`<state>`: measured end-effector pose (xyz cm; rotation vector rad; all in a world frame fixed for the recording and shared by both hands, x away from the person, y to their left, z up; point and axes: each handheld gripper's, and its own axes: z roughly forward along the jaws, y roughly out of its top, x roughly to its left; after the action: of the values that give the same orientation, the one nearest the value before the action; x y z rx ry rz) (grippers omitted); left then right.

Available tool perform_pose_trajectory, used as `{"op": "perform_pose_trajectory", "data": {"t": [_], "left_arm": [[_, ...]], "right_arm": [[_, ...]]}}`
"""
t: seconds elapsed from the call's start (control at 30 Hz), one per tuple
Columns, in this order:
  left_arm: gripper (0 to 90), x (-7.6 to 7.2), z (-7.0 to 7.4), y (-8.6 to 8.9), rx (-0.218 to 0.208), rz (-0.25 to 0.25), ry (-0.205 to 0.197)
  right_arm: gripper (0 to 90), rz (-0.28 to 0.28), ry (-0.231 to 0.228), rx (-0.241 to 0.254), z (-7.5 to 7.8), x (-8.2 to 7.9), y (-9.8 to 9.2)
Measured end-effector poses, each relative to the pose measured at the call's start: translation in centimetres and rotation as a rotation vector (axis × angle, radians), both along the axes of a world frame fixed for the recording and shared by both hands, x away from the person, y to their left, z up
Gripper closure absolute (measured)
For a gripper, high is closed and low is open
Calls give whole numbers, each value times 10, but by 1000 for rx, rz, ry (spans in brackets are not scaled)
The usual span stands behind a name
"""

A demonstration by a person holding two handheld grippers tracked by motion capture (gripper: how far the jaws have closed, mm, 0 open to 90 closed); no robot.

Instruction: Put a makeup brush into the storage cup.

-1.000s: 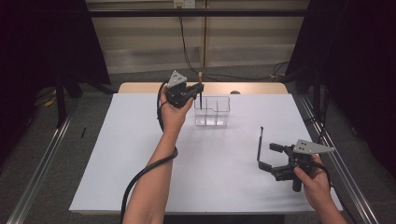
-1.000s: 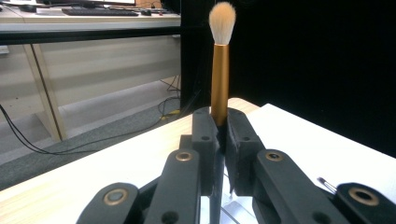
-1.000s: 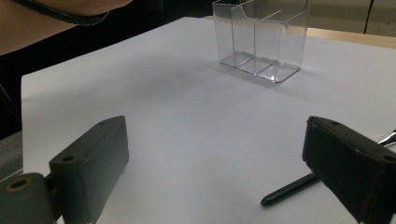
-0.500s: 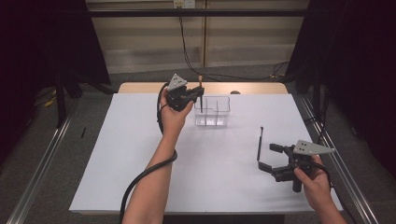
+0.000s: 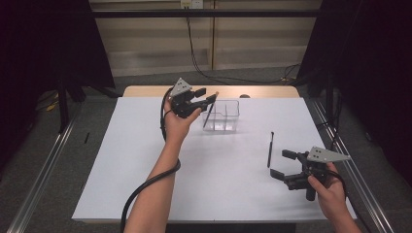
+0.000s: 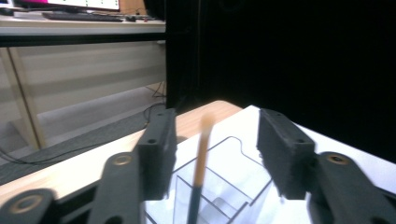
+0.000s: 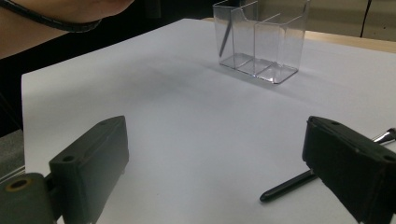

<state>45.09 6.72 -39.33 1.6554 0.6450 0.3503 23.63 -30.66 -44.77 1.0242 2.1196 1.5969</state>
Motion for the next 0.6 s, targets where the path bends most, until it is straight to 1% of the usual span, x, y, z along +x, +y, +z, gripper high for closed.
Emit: {"op": "perform_pose_trajectory", "data": {"t": [0.03, 0.13, 0.2, 0.3, 0.4, 0.6], "left_arm": [[406, -1, 0, 1, 3, -4, 2], [308, -4, 0, 5, -14, -5, 59], [262, -6, 0, 8, -17, -2, 47], [200, -11, 1, 12, -28, -13, 40], [173, -17, 1, 15, -24, -31, 27], [110, -28, -1, 20, -24, -53, 33]], "right_arm": [[68, -1, 1, 0, 0, 0, 0], [68, 0, 1, 1, 0, 0, 0], [68, 1, 0, 0, 0, 0, 0], [68, 1, -1, 2, 0, 0, 1], [68, 3, -2, 3, 0, 0, 2], [68, 3, -2, -2, -1, 1, 3]]}}
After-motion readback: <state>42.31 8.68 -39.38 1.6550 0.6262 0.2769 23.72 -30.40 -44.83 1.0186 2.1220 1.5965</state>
